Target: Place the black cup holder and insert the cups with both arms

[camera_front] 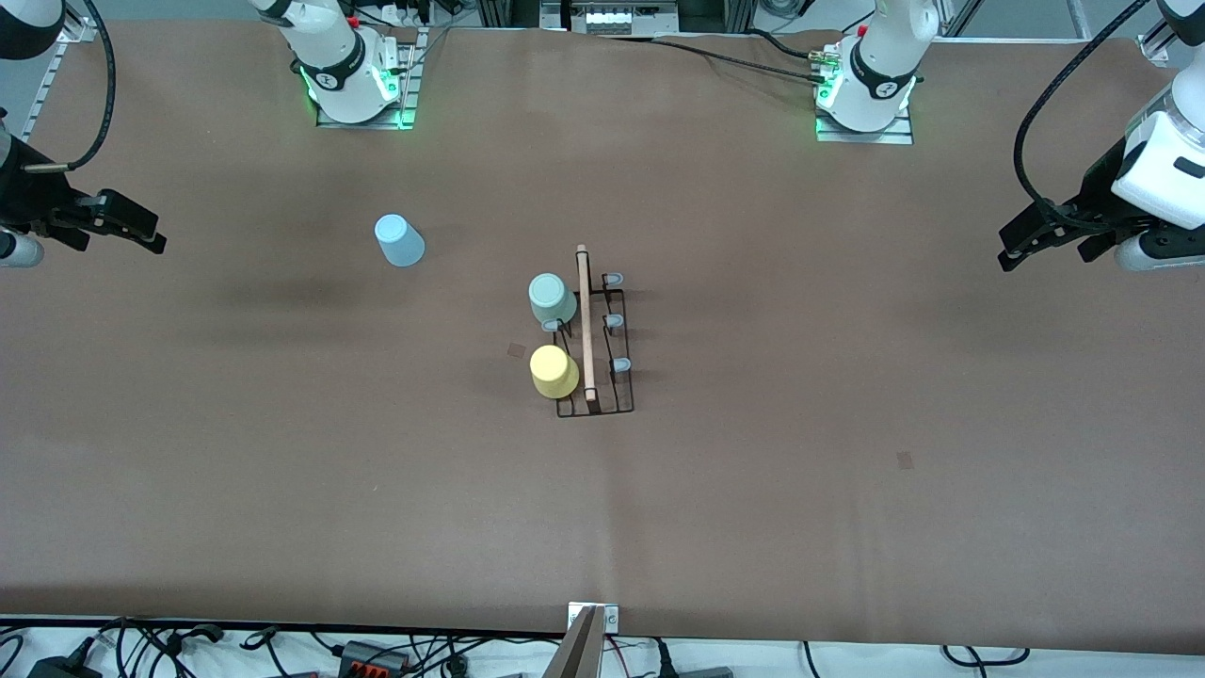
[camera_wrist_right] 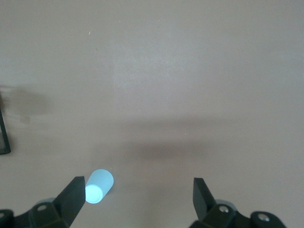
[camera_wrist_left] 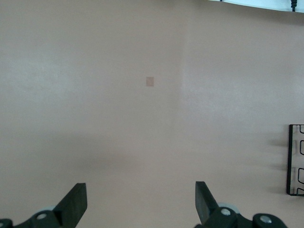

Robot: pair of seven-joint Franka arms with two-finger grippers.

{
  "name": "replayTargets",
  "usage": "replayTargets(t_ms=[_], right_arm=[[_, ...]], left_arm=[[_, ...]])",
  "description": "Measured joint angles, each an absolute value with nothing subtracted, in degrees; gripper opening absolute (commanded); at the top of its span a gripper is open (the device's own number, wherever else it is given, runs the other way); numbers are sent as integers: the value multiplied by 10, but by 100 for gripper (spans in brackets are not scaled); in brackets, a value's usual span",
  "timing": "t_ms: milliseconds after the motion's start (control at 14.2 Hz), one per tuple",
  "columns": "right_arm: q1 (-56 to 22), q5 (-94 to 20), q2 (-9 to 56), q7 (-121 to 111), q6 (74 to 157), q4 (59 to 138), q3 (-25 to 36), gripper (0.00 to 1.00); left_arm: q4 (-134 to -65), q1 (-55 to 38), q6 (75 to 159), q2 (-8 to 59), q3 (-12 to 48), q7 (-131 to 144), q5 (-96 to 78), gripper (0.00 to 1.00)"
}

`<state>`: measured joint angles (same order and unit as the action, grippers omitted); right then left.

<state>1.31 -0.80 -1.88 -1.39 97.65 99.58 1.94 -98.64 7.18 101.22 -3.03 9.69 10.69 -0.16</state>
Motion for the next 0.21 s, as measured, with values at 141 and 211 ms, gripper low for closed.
replayTargets(t_ms=[141,211], right_arm=[[12,-8,-21,-15,975,996,19,100],[12,-8,-21,-15,975,996,18,100]], left_arm=[[-986,72,1012,-30,97,107,-2,100],[-986,72,1012,-30,97,107,-2,100]])
